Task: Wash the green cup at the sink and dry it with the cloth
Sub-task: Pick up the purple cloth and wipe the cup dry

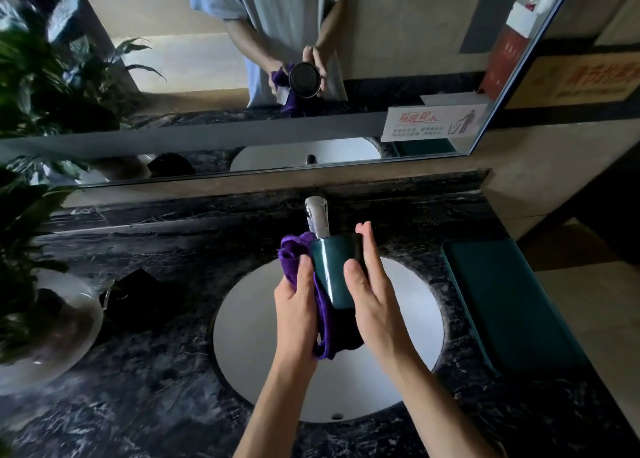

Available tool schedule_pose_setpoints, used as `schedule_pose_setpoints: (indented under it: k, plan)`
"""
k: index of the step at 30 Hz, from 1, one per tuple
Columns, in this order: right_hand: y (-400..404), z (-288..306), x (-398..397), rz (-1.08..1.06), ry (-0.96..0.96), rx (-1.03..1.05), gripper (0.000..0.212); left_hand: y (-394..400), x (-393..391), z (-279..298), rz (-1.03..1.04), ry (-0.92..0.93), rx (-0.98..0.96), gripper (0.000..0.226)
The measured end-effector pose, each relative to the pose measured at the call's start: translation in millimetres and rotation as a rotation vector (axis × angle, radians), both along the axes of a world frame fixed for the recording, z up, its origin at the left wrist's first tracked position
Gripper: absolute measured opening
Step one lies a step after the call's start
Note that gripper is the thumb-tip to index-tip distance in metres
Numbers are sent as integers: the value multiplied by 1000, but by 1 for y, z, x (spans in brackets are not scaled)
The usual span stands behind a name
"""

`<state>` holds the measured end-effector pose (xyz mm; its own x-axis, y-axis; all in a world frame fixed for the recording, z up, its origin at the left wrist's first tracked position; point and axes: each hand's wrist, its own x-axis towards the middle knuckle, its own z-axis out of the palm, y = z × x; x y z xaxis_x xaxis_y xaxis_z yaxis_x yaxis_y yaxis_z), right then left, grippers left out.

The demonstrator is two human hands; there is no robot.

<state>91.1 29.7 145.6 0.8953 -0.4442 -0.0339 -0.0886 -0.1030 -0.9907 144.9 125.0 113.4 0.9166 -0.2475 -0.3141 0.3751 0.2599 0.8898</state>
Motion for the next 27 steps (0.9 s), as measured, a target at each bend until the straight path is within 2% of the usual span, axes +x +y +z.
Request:
schedule_pose_setpoints:
  k: [3, 7, 9, 13, 15, 18, 20, 22, 24, 27]
  plan:
    - [-5, -3, 2, -53, -13, -28, 57, -2, -6, 4, -43, -14, -29, 34]
    - [-13, -1, 9, -60, -9, -174, 55, -5, -25, 7, -169, -14, -71, 83]
    - [-11, 0, 8, -83, 2, -219, 58, -3, -25, 4, -185, -47, -63, 78]
    - [3, 0, 1, -96, -8, -153, 59, -9, -15, 11, -156, -303, -28, 36]
    - [5, 1, -2, -94, -41, -101, 57, -11, -12, 12, -114, -331, -61, 31]
    - [0, -1, -8, -43, -83, 17, 50, -10, -11, 14, 26, -121, -124, 31]
    - [-4, -3, -11, -24, -91, 130, 54, -9, -8, 14, 88, 20, -183, 28]
    - [-5, -4, -10, -33, -62, 177, 59, -9, -9, 14, 41, 82, -182, 21]
    - [-5, -3, -7, -73, -33, 72, 62, -11, -16, 19, -60, 54, -182, 30]
    - [-4, -4, -2, -132, 3, -101, 60, -13, -20, 16, -141, -219, -91, 64]
